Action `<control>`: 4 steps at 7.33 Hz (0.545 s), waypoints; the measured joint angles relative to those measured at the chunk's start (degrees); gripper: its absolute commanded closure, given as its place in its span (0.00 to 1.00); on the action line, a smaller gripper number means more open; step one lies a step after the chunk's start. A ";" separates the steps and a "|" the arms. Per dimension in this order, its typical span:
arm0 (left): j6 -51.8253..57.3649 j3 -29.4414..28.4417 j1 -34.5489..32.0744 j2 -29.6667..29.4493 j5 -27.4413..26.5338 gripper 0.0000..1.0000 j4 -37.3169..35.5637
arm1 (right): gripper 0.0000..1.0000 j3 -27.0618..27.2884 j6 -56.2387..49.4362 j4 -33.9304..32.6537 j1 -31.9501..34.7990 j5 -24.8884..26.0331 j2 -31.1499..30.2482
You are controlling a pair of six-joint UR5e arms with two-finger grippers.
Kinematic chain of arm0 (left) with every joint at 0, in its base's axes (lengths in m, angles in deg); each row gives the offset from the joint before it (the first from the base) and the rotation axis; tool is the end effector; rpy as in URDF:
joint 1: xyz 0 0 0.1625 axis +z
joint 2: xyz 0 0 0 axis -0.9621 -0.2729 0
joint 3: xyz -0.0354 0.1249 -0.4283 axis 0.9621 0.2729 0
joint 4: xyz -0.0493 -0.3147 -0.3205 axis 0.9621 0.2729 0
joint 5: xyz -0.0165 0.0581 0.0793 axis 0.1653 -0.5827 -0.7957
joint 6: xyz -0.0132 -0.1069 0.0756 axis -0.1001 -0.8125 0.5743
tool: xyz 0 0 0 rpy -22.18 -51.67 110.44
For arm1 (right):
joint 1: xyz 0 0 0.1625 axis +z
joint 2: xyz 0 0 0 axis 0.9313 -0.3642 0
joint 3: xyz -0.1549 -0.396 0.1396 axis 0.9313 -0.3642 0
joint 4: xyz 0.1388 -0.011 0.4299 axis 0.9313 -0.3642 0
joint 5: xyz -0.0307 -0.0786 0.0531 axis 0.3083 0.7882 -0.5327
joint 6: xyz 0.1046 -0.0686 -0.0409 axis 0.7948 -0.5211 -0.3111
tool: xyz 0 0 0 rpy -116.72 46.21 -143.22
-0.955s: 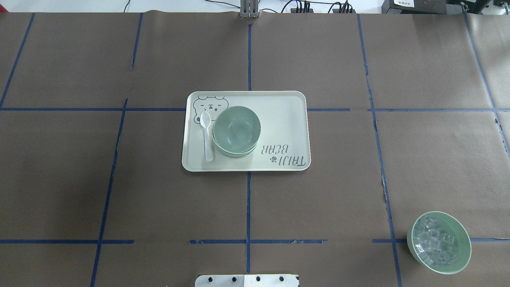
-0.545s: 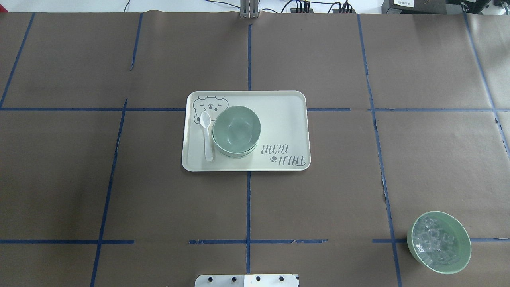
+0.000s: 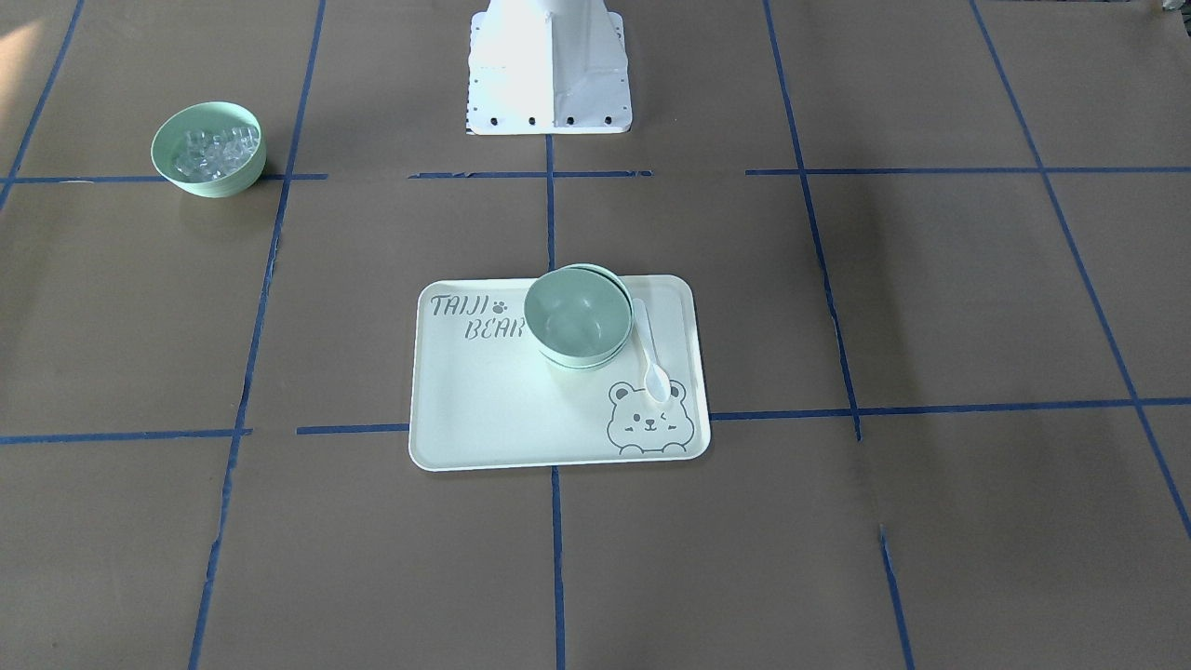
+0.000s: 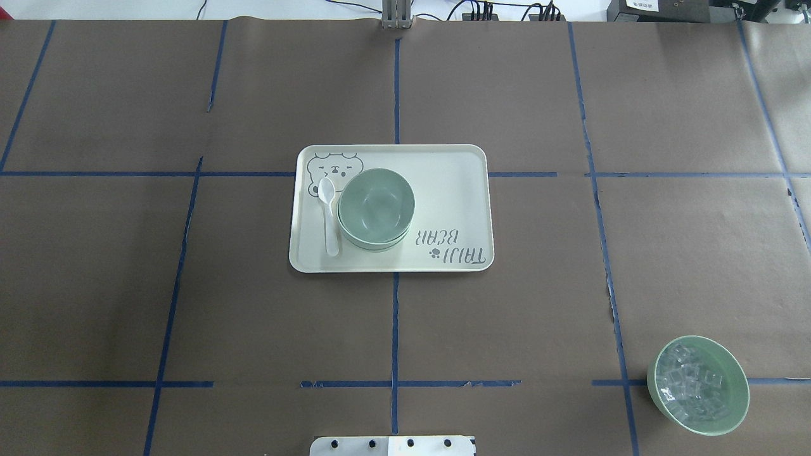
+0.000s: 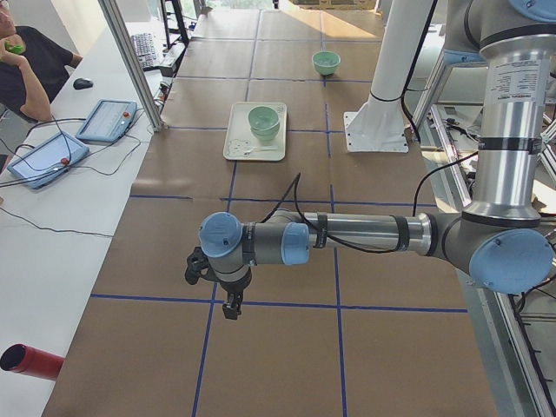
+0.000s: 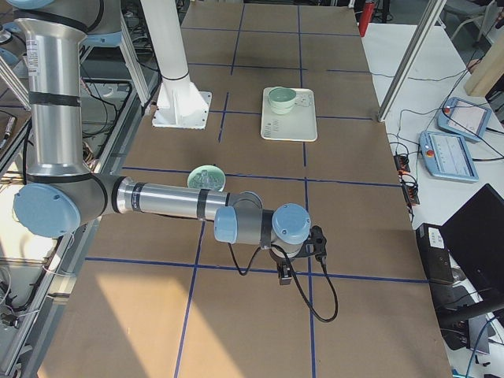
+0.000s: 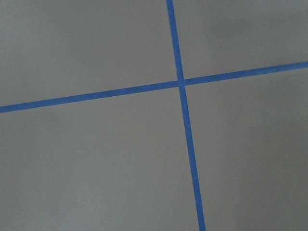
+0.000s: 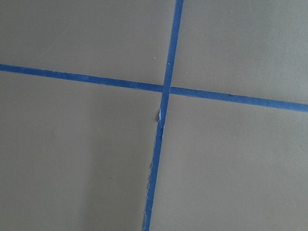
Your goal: Stack green bowls together
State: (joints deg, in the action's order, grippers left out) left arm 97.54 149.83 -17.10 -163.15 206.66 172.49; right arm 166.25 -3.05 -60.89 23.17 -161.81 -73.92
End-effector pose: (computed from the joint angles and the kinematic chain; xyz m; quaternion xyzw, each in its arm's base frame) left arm -0.0516 -0.5275 0.6990 0.0251 0.3837 0.0686 0.9206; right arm 0.0483 -0.5122 0.7180 0.0360 -0.4230 -0.0582 0.9035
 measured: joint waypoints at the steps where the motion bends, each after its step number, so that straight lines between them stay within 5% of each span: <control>1: 0.00 0.01 -0.02 0.06 -0.02 0.00 0.00 | 0.00 0.81 0.10 -0.10 0.35 -0.02 -0.50; 4: 0.00 0.10 -0.05 0.09 -0.05 0.00 0.05 | 0.00 1.33 0.21 -0.12 1.27 -0.09 -0.79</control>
State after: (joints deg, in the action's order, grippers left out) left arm 97.54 149.92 -17.15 -163.07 206.61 172.54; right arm 167.58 -2.84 -61.01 24.44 -161.90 -74.71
